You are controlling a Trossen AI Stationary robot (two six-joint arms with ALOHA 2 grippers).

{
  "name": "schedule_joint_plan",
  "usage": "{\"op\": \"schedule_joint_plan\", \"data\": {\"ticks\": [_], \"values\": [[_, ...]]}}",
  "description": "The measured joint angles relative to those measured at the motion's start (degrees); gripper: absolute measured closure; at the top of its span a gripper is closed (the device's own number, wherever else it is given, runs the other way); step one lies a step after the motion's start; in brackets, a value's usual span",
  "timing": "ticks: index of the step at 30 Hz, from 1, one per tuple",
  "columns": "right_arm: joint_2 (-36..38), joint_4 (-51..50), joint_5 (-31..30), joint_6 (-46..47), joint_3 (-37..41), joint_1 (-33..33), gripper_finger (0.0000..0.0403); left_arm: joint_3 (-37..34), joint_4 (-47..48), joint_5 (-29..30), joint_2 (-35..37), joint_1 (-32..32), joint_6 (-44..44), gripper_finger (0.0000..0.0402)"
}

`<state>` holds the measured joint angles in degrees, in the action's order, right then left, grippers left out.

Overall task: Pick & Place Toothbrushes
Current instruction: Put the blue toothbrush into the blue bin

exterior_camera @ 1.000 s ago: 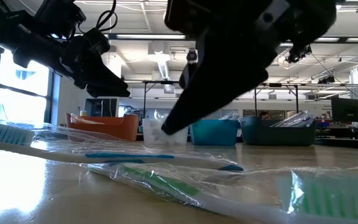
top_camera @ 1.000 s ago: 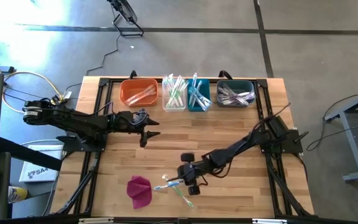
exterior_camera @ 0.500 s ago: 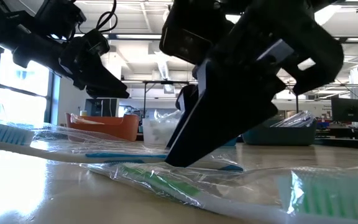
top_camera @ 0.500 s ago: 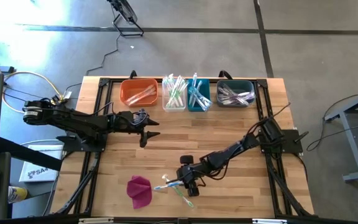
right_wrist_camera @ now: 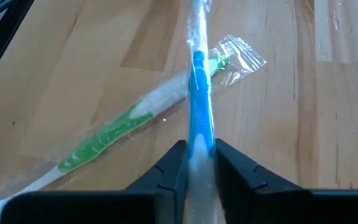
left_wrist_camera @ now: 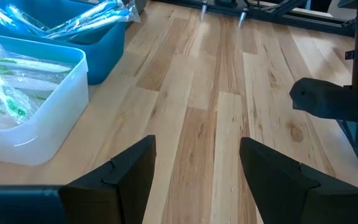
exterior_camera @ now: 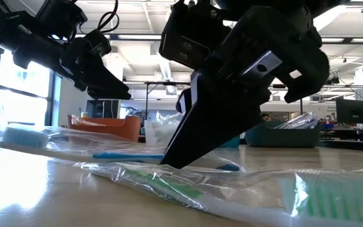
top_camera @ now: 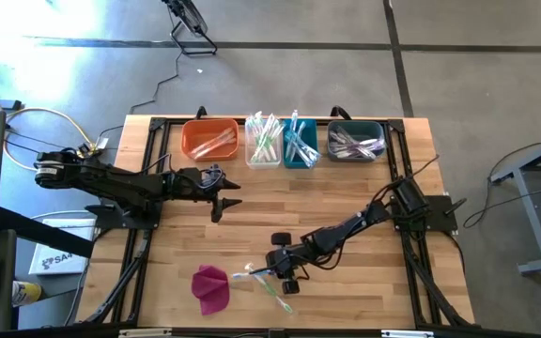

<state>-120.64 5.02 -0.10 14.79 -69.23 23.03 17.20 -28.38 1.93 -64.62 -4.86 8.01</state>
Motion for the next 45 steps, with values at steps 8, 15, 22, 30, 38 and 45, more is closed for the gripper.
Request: {"op": "schedule_joint_plan", "data": {"ticks": [8,15,22,30,38,45], "values": [[2.6,-5.2,-0.5,-2.0,0.1,0.1,0.0352,0.0,0.0,0.0,0.0,0.0,0.0,0.0174],[11.3,-13.3,-4.4,-2.7,0.1,-0.2,0.0359,0.0,0.3,0.0,0.0,0.0,0.0,0.0174],[22.5,-20.3,-10.3,-2.7,0.2,-0.1,0.0351,-0.1,1.0,0.0,0.0,0.0,0.0,0.0174],[34.4,-25.6,-19.8,-2.1,0.1,-0.1,0.0356,-0.1,1.6,0.0,0.0,0.0,0.0,0.0174],[42.3,-26.9,-34.2,4.9,0.1,-2.0,0.0356,-0.1,1.3,0.0,0.0,0.0,0.0,0.0174],[42.7,-26.7,-44.2,6.3,0.1,-8.6,0.0355,-0.1,1.2,0.0,0.0,0.0,0.0,0.0174]]}}
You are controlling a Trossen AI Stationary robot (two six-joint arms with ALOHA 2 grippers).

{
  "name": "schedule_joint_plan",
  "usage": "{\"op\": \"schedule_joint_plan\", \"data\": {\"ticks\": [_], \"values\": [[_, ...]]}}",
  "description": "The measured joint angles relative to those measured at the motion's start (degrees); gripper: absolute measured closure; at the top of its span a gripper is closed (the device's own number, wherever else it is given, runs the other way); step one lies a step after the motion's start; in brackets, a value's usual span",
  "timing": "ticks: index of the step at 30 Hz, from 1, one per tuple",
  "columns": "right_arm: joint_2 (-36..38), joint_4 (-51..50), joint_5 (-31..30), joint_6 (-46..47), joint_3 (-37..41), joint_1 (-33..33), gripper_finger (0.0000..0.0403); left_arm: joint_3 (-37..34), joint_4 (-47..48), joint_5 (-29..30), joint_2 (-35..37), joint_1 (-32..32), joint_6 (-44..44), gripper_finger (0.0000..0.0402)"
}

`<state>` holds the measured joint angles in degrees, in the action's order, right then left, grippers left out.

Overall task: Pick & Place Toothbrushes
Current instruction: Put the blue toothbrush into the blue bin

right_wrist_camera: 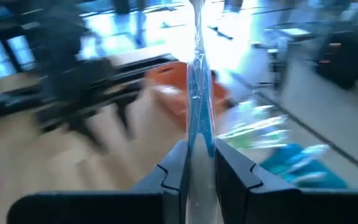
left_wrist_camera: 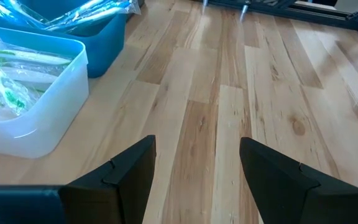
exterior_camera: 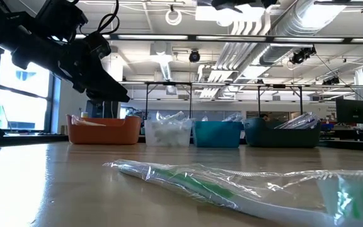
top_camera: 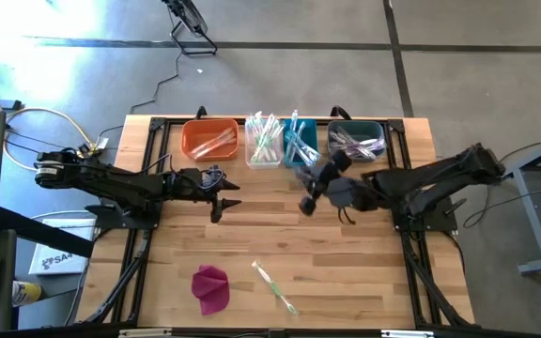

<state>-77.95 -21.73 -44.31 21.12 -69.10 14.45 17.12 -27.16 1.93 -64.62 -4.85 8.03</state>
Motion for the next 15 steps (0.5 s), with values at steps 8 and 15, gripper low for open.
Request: {"op": "schedule_joint_plan", "data": {"ticks": [8,15], "values": [[-1.1,-6.3,10.9,7.5,0.0,-15.8,0.0356,0.0,0.1,0.0,0.0,0.0,0.0,0.0174],[-2.6,-9.9,16.0,10.5,0.0,-26.7,0.0356,0.0,0.1,0.0,0.0,0.0,0.0,0.0174]]}}
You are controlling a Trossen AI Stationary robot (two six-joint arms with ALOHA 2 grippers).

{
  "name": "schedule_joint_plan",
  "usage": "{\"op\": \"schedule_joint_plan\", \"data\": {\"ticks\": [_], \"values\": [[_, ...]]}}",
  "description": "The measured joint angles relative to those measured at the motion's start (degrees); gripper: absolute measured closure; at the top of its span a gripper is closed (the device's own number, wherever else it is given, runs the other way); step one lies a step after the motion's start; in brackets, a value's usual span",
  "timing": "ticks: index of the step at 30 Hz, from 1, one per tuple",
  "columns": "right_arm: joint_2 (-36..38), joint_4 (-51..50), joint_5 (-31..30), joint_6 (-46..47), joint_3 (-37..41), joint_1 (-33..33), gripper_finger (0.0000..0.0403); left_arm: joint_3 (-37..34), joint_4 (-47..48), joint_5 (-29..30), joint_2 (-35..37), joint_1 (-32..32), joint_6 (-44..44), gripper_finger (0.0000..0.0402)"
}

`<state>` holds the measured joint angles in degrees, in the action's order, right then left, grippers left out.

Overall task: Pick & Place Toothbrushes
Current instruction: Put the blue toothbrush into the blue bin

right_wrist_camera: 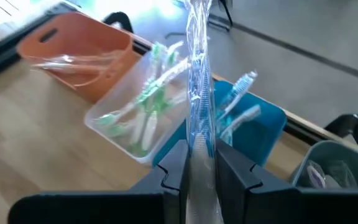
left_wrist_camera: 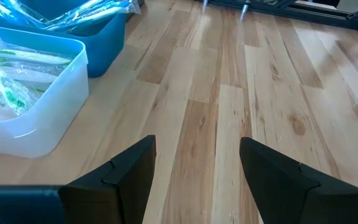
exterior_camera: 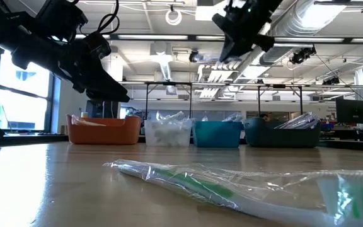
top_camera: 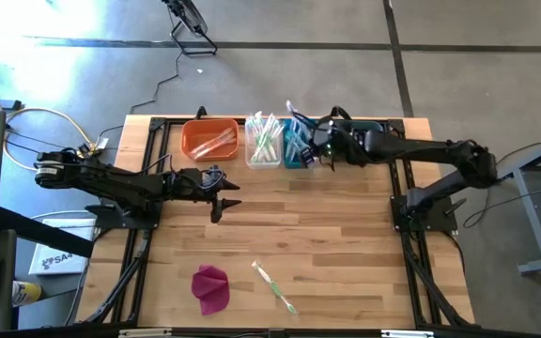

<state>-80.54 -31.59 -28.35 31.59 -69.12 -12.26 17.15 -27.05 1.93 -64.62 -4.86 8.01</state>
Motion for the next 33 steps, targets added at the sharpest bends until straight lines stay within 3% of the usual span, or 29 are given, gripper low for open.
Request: {"op": "schedule_joint_plan", "data": {"ticks": [17,33], "values": [[-17.3,0.1,16.9,0.3,0.0,-10.5,0.0356,0.1,0.2,0.0,0.0,0.0,0.0,0.0174],[-20.0,-2.7,18.0,1.4,0.0,-14.9,0.0356,0.1,0.2,0.6,0.0,0.0,-0.2,0.0174]]}}
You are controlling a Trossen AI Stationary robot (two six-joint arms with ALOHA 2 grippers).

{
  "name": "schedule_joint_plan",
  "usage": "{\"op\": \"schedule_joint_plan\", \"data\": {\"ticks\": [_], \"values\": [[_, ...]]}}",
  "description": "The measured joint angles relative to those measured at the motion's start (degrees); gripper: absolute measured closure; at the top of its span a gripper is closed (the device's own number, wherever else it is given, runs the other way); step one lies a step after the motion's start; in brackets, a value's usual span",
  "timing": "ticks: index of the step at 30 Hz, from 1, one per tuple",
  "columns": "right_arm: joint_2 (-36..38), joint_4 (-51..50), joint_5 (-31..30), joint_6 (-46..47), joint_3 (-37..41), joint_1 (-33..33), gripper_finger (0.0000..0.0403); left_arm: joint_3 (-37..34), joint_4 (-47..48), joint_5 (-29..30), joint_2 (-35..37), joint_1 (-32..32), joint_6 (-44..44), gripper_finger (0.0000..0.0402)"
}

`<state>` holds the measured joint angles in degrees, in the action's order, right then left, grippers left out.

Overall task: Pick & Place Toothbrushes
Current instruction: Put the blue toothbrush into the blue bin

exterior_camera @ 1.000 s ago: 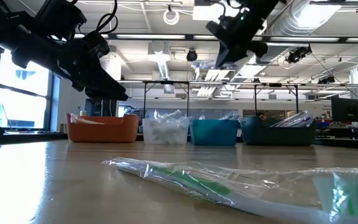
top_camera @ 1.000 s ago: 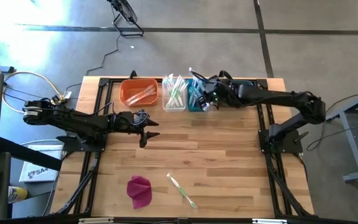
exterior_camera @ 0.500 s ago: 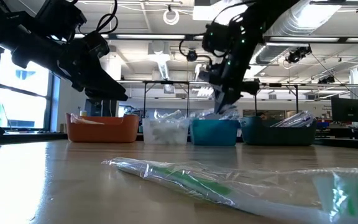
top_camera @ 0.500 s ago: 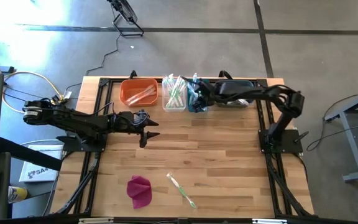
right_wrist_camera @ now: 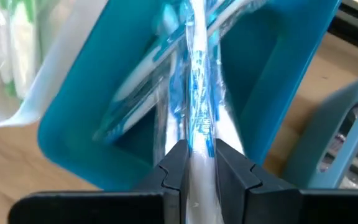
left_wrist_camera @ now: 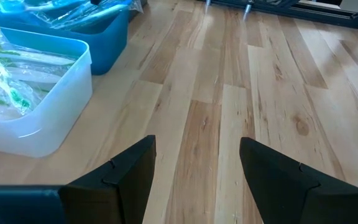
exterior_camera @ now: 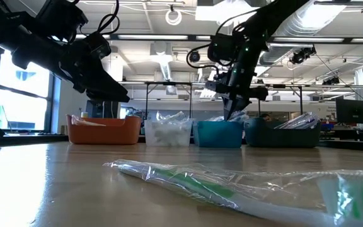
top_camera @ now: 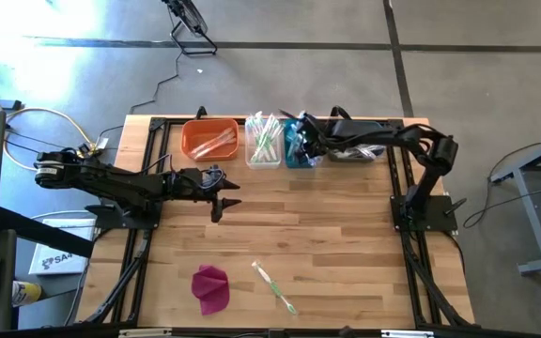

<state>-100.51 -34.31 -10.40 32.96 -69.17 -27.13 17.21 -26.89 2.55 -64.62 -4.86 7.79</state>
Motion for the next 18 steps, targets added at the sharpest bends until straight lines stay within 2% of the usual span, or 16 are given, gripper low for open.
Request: {"op": "schedule_joint_plan", "data": {"ticks": [9,18], "values": [[0.0,2.4,3.7,-0.2,0.0,-0.7,0.0345,0.0,0.0,0.0,0.0,0.0,0.0,0.0174],[0.0,2.4,-1.2,-0.2,0.0,-0.7,0.0257,0.0,0.0,0.1,0.0,0.0,0.0,0.0174]]}}
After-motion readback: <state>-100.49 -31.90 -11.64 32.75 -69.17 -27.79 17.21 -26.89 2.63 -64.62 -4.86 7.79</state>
